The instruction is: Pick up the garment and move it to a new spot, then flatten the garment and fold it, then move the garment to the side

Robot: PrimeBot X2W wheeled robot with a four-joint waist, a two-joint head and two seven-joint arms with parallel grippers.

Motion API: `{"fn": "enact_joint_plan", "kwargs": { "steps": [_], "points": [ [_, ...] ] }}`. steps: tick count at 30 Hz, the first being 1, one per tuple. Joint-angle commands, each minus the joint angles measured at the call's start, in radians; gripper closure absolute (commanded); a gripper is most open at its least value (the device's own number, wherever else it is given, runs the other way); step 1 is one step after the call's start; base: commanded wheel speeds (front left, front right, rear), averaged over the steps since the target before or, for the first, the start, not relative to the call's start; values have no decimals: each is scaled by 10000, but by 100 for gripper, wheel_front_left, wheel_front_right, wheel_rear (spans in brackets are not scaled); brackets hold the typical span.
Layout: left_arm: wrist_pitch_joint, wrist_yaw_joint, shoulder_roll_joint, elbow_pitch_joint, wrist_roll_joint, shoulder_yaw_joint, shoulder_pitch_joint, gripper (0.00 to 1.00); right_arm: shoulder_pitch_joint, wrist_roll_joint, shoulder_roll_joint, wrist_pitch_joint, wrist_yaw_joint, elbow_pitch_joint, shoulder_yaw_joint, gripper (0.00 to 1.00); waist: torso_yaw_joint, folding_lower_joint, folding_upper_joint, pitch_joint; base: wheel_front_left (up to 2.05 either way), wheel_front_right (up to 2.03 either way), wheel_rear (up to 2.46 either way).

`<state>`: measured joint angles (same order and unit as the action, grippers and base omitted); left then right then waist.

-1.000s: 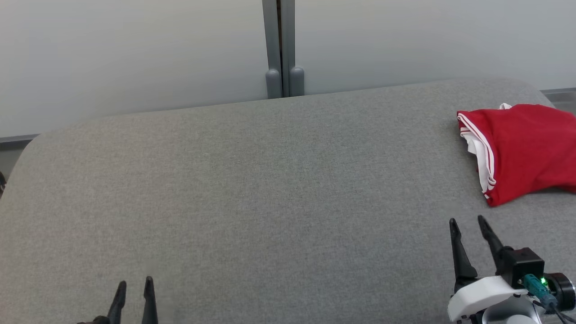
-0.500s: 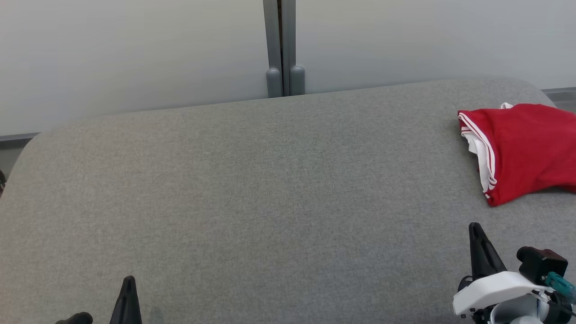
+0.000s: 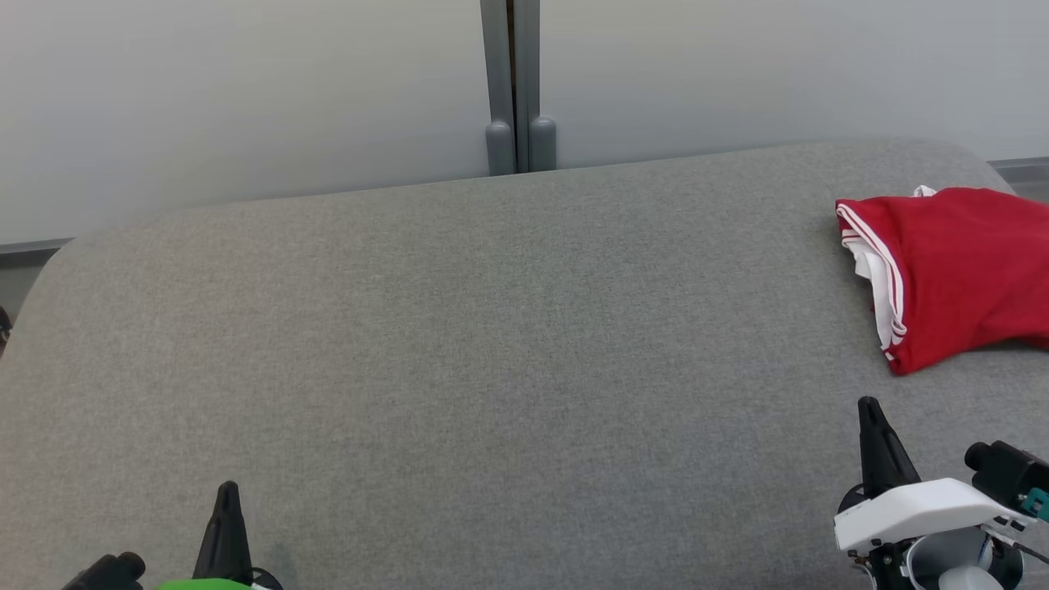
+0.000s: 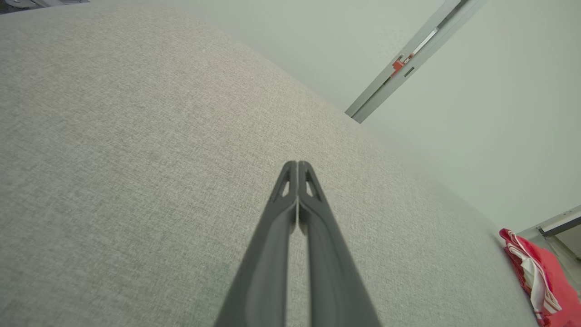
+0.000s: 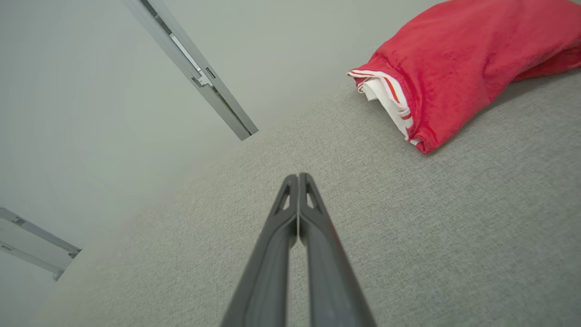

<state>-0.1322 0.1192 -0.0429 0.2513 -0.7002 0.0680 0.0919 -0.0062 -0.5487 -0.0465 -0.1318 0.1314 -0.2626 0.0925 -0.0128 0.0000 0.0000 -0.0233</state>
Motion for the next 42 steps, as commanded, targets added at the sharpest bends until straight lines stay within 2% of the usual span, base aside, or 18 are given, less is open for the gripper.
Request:
{"fn": "enact_joint_plan", "kwargs": {
  "steps": [1,23,42],
  "points": [
    [88,46,-57,-155,-379,70,-313,100,-289,-411,-54,86,-2,168,29,100,2,0,0,4,0,0,0],
    [834,71,-73,-138,-3114,195,-883,100,-549,-3622,-56,832,-4,189,92,100,31,0,0,64,0,0,0],
    [1363,97,-86,-121,-5029,286,-1278,100,-729,-5849,-58,1356,-5,196,135,100,56,0,0,114,0,0,0]
  ]
}}
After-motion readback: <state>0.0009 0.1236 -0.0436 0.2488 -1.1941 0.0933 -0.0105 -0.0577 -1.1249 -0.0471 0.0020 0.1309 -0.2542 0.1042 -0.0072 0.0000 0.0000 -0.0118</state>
